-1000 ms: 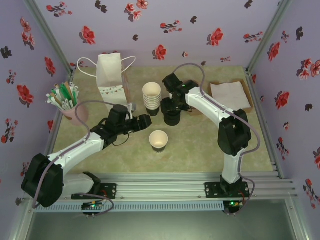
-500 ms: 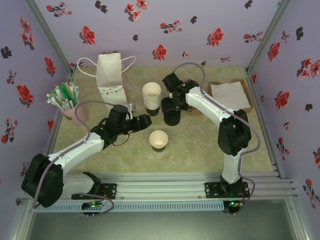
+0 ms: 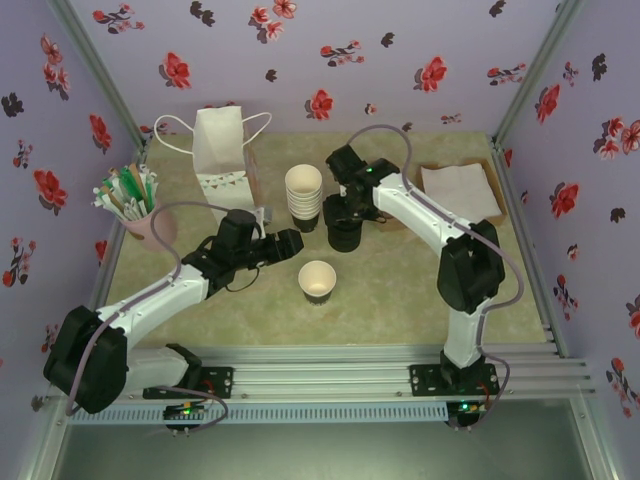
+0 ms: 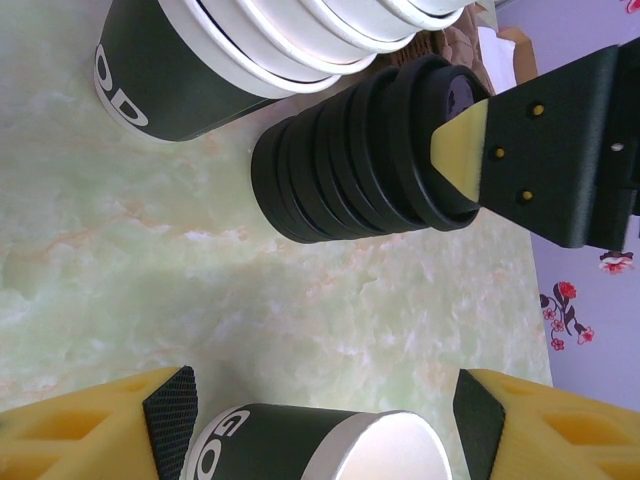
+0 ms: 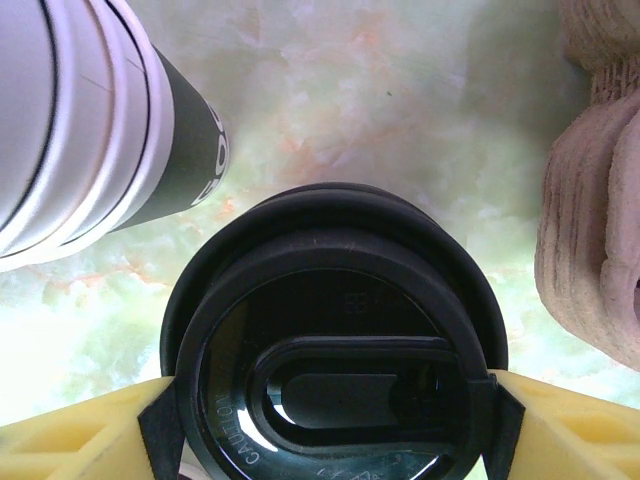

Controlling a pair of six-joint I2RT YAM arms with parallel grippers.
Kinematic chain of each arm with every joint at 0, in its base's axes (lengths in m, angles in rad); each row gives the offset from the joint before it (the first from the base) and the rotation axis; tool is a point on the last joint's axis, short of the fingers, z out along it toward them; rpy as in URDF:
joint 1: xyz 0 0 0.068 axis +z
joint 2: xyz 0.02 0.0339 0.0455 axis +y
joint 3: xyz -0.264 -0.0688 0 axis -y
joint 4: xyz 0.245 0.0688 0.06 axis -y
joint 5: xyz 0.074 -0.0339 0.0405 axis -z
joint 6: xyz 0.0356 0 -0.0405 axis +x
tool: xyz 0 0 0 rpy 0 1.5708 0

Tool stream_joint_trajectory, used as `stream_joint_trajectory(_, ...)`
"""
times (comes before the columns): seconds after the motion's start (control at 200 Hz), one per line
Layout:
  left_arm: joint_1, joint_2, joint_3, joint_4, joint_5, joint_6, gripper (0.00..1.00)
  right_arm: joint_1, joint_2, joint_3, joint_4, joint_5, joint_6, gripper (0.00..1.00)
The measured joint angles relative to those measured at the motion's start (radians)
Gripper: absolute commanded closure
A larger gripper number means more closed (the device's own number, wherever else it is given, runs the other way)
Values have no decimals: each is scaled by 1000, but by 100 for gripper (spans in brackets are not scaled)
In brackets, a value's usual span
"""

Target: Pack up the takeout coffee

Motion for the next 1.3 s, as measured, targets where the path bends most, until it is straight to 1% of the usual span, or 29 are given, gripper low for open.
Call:
stream_joint_trajectory(0.295, 0, 0, 0, 10, 0, 0, 28, 0, -63, 0, -8, -11, 1, 25)
stream_joint_trajectory(0.395, 0, -6, -4, 12, 0, 0, 25, 0, -84, 0, -15, -19, 1, 26)
stream_joint_trajectory(0.475, 0, -32, -18, 8, 0, 0, 16, 0, -108, -5, -21, -26, 2, 26)
stream_joint_trajectory(0.52, 0, -49, -22, 4, -1, -5, 8, 0, -129, -13, -21, -31, 2, 26)
stream_joint_trajectory(0.54, 0, -58, -23, 2, -1, 2, 3, 0, -140, -18, -22, -34, 3, 25)
stream_joint_trajectory(0.555, 0, -66, -24, 2, -2, -4, 1, 0, -150, -23, -22, -37, 4, 26)
stream_joint_trajectory(0.81, 0, -243, -40, -64, -12, 8, 1, 16, -328, -143, -30, -79, 23, 25)
stream_joint_trajectory(0.95, 1, -351, -68, -100, -24, 20, 1, 60, -399, -205, -30, -101, 39, 25)
stream_joint_trajectory(1.16, 3, -466, -120, -137, -36, 31, 1, 166, -425, -254, -29, -104, 65, 26)
stream_joint_trajectory(1.295, 4, -529, -147, -148, -48, 46, 1, 216, -424, -272, -29, -103, 89, 26)
